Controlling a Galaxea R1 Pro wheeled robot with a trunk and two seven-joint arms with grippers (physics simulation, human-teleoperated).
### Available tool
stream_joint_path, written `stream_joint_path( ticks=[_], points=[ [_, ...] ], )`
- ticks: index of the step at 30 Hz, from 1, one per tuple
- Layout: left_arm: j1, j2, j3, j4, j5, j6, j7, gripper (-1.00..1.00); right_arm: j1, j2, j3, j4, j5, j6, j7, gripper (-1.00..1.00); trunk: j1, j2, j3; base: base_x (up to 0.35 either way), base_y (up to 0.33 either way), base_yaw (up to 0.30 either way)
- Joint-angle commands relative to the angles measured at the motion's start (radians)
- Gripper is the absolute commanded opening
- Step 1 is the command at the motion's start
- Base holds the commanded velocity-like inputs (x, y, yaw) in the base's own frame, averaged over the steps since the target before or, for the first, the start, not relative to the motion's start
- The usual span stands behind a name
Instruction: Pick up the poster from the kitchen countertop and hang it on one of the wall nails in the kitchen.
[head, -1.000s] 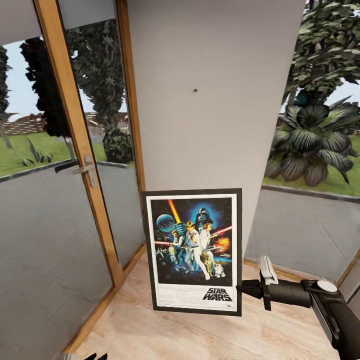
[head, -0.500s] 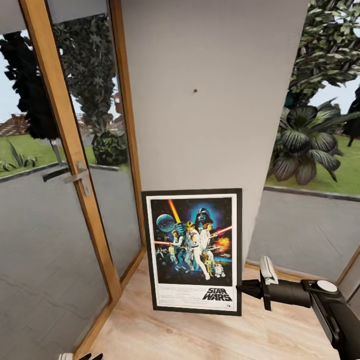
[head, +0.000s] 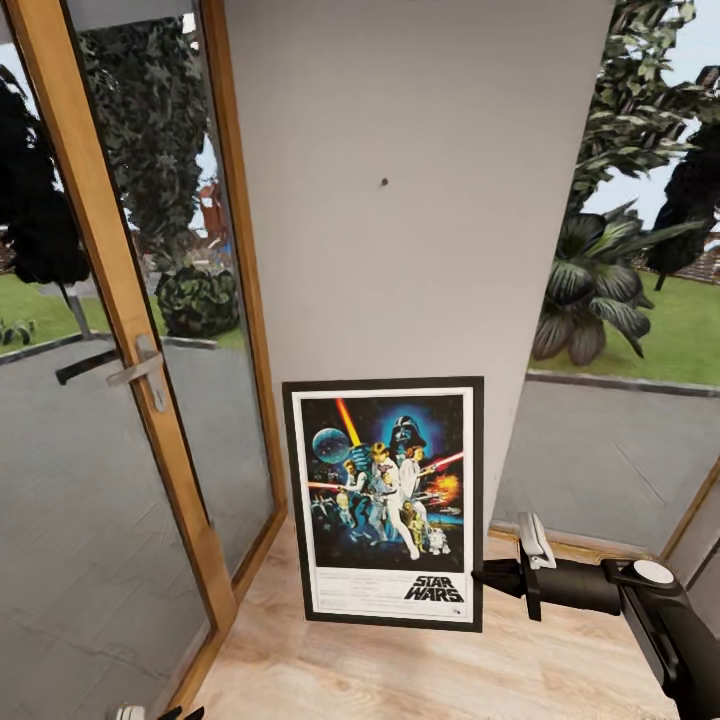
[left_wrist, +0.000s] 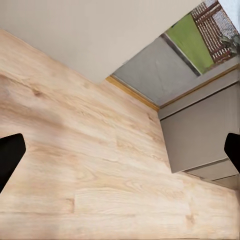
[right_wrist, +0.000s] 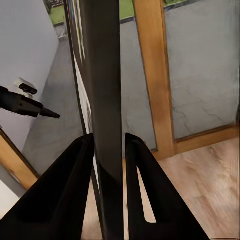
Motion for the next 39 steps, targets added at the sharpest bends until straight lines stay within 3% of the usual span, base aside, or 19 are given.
stream_joint_path(
  ticks=[1,17,32,39],
  points=[
    [-0.001,0.000,0.008,0.000,-0.011,-0.011,-0.002,1.00,-0.001,0.000,-0.001,0.000,-0.001,0.013,0.006,-1.00,0.001,-0.001,0.000,0.016,0.022,-0.283],
    [-0.001,0.000,0.008,0.000,-0.011,-0.010,-0.002,1.00,-0.001,0.000,-0.001,0.000,-0.001,0.013,0.006,-1.00,0.001,-0.001,0.010,0.002,0.003,-0.271],
    [-0.001,0.001,0.008,0.000,-0.011,-0.010,-0.002,1.00,-0.001,0.000,-0.001,0.000,-0.001,0.012,0.006,-1.00,0.001,-0.001,0.011,0.005,0.000,-0.023],
    [-0.001,0.001,0.008,0.000,-0.011,-0.010,-0.002,1.00,-0.001,0.001,-0.001,0.000,-0.001,0.013,0.006,-1.00,0.001,-0.001,0.011,0.218,0.000,0.000]
  ],
)
